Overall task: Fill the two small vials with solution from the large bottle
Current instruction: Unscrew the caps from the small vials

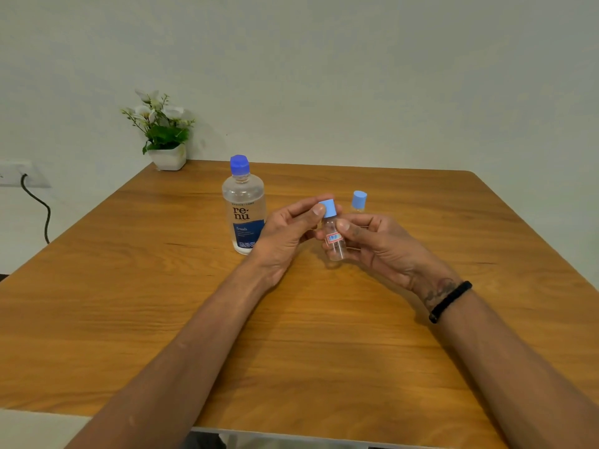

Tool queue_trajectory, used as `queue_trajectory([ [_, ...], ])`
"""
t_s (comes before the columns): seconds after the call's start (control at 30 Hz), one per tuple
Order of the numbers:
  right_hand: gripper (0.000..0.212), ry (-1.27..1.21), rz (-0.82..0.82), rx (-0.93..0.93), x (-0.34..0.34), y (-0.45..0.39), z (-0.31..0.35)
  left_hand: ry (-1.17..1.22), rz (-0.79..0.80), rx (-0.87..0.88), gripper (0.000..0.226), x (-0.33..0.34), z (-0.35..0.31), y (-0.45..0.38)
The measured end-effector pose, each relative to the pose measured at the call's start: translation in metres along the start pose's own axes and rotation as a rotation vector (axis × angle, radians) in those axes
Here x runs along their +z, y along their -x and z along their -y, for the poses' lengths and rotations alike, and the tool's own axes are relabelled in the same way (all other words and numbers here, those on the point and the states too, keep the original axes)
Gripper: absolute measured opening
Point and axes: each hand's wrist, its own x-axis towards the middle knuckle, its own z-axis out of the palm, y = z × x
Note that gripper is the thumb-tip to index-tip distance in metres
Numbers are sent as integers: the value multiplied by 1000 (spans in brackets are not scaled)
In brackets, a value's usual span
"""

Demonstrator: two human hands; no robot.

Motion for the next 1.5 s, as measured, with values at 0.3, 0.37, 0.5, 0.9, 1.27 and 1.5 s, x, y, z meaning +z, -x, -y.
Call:
queue_trajectory([
  [0.3, 39, 73, -94, -96, 10, -2, -8, -124, -172, 96, 41, 0, 3, -1],
  [0.37, 39, 109, -88, -99, 10, -2, -9, -131, -185, 85, 50, 0, 2, -1],
  [0.5, 44, 162, -137, -112, 5, -4, -10, -152, -132, 45, 34, -1, 0, 0],
  [0.9, 15, 265, -191, -168, 2, -6, -14, -303, -154, 134, 39, -2, 2, 0],
  [1.27, 23, 515, -193, -252, -3, -7, -14, -478, -220, 227, 35, -2, 9, 0],
  [1.5, 23, 675, -214, -317, -2, -6, -10, -577, -297, 266, 36, 2, 9, 1],
])
